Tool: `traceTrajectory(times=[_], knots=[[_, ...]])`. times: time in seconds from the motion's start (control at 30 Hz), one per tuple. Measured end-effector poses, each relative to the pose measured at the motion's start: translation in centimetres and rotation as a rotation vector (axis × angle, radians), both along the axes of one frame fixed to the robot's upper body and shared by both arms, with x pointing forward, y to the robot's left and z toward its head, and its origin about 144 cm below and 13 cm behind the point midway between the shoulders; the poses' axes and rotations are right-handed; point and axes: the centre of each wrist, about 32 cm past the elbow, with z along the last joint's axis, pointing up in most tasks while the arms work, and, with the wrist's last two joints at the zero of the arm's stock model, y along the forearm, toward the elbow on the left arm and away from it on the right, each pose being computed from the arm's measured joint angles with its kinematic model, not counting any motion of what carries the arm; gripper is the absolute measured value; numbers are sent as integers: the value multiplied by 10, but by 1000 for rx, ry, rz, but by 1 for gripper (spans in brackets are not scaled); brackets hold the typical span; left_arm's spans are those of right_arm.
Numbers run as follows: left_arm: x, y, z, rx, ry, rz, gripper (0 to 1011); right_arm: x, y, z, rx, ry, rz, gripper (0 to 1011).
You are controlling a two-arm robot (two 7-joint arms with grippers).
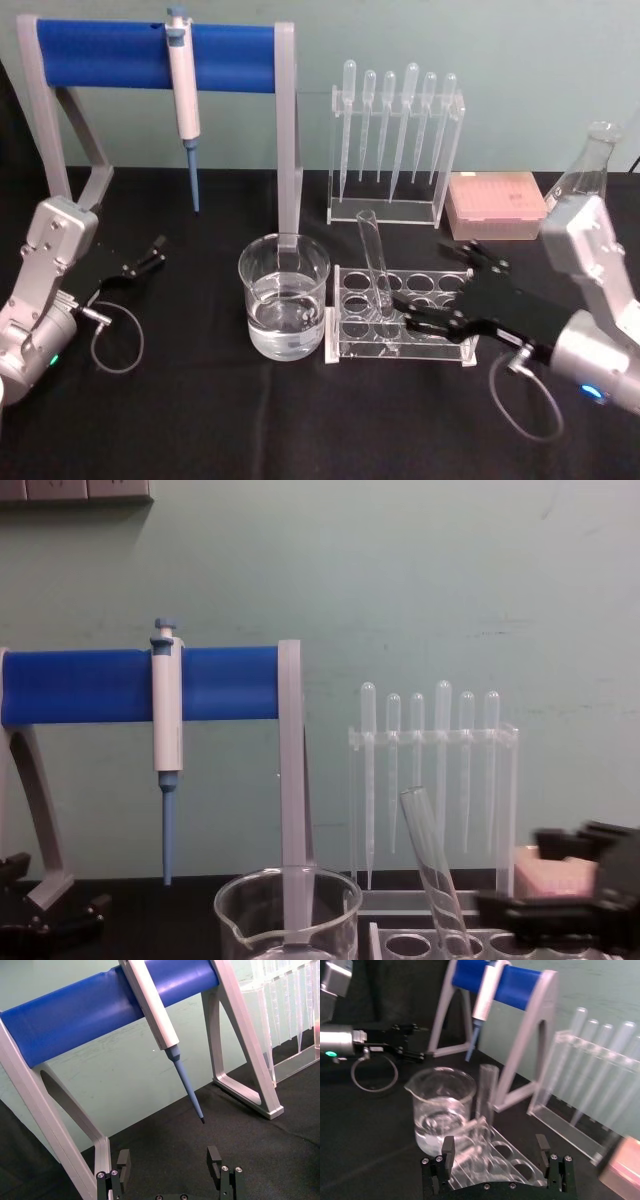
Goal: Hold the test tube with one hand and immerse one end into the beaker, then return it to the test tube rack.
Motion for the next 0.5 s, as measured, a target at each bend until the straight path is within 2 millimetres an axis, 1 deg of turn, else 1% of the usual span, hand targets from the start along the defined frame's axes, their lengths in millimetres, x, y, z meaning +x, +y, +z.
traceTrajectory(times=[0.13, 0.23, 0.37, 0.5], knots=[[0, 0, 0, 0, 0, 0, 1000, 20, 15, 5, -4, 38, 46, 1002], [0, 0, 0, 0, 0, 0, 1000, 33, 22, 7, -18, 66, 63, 1000], [0, 0, 0, 0, 0, 0, 1000, 47, 25, 10, -27, 91, 72, 1002], [0, 0, 0, 0, 0, 0, 1000, 56, 27, 10, -23, 106, 79, 1000]])
